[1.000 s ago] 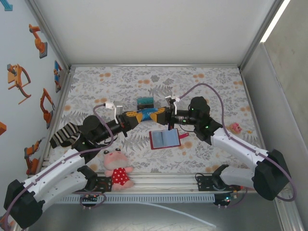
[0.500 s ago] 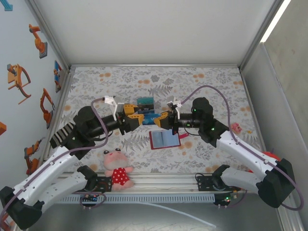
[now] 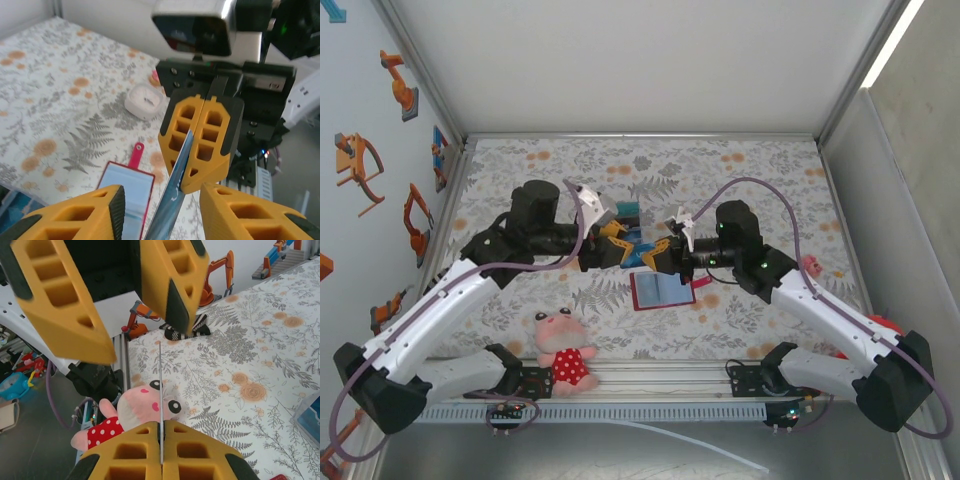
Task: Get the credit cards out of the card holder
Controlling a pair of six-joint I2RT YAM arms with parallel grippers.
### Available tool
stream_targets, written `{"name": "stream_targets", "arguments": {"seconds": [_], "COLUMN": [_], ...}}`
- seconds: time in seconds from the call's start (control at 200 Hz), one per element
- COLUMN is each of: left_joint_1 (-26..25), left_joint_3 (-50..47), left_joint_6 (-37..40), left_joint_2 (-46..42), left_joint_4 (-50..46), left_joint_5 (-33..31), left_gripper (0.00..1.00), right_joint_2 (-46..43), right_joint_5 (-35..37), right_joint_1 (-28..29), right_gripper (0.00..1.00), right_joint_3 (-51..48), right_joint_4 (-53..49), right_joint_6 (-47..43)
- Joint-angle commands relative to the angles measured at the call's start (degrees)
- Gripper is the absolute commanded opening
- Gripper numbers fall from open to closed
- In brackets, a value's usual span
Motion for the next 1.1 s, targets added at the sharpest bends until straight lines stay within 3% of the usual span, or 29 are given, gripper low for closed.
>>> {"name": "stream_targets", "arguments": {"seconds": [0.0,0.225,0.361,0.486,0.626,0.716,0.836,0.977,1.097], "left_joint_1": [-0.26,-0.33,-0.33,-0.19,0.26,1.02,2.00,4.12,6.63], "left_joint_3": [3.72,5.49,5.55,5.45,5.14,4.79,3.25,0.90,1.80], "left_joint_6": [5.69,8.23,9.02,9.18,9.03,8.81,8.96,10.98,15.08], "left_joint_2": [2.42,7.04,7.91,7.95,7.51,6.63,4.81,3.91,7.05], "left_joint_4": [-5.08,-7.63,-8.32,-8.44,-7.63,-6.40,-3.42,0.96,1.11], "left_joint_5": [5.49,7.83,8.10,8.17,8.05,7.97,4.55,-0.58,-0.87], "left_gripper": [0.41,0.32,0.22,0.03,0.00,0.00,0.00,0.00,0.00], "right_joint_2": [-0.30,-0.21,-0.30,-0.30,-0.46,-1.25,-2.99,-5.48,-7.35], "right_joint_5": [-1.72,-2.18,-2.30,-2.23,-0.66,3.71,6.68,10.62,15.77], "right_joint_1": [-0.22,-0.23,-0.22,-0.22,-0.29,-0.23,-0.24,-0.22,-0.23], "right_gripper": [0.00,0.00,0.00,0.00,0.00,0.15,0.43,0.57,0.67], "right_joint_3": [2.41,2.40,2.46,2.37,2.23,2.07,1.72,0.79,0.30], "right_joint_4": [-0.72,-0.94,-1.26,-1.18,-1.14,-1.85,-2.58,-3.00,-3.70], "right_joint_6": [-1.35,-1.39,-1.66,-1.72,-1.51,-1.33,-1.51,-1.39,-0.93]}}
